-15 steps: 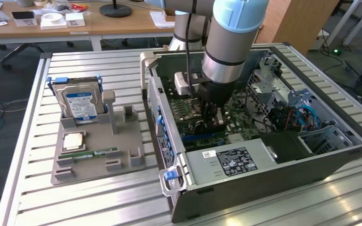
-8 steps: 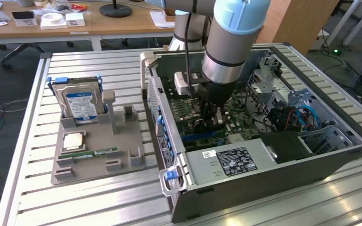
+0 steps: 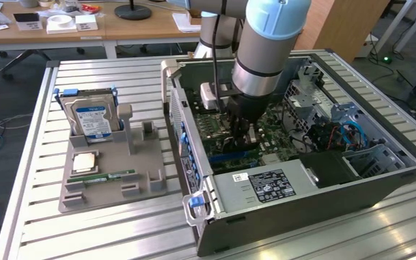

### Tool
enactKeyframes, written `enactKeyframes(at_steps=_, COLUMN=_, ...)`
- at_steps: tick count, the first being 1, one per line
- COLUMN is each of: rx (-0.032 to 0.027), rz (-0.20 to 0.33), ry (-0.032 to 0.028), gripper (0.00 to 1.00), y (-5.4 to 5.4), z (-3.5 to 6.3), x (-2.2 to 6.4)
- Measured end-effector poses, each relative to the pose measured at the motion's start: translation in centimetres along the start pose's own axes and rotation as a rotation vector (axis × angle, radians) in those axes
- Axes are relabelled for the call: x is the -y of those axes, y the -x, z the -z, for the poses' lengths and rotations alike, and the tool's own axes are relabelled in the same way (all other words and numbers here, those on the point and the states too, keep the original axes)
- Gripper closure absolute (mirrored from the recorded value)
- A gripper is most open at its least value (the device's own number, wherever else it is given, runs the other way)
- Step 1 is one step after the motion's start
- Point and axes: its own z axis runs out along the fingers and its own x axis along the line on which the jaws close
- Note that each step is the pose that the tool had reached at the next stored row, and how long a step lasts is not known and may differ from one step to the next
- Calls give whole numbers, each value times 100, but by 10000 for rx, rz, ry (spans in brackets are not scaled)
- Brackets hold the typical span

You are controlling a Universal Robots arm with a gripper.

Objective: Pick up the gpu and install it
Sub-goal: 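Insert the gpu into the slot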

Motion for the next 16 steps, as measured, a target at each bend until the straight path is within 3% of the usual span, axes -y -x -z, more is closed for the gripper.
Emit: enactKeyframes(at_steps=16, rx=-80, rz=-344, ry=-31, gripper=74, y=-15, z=9, x=-3)
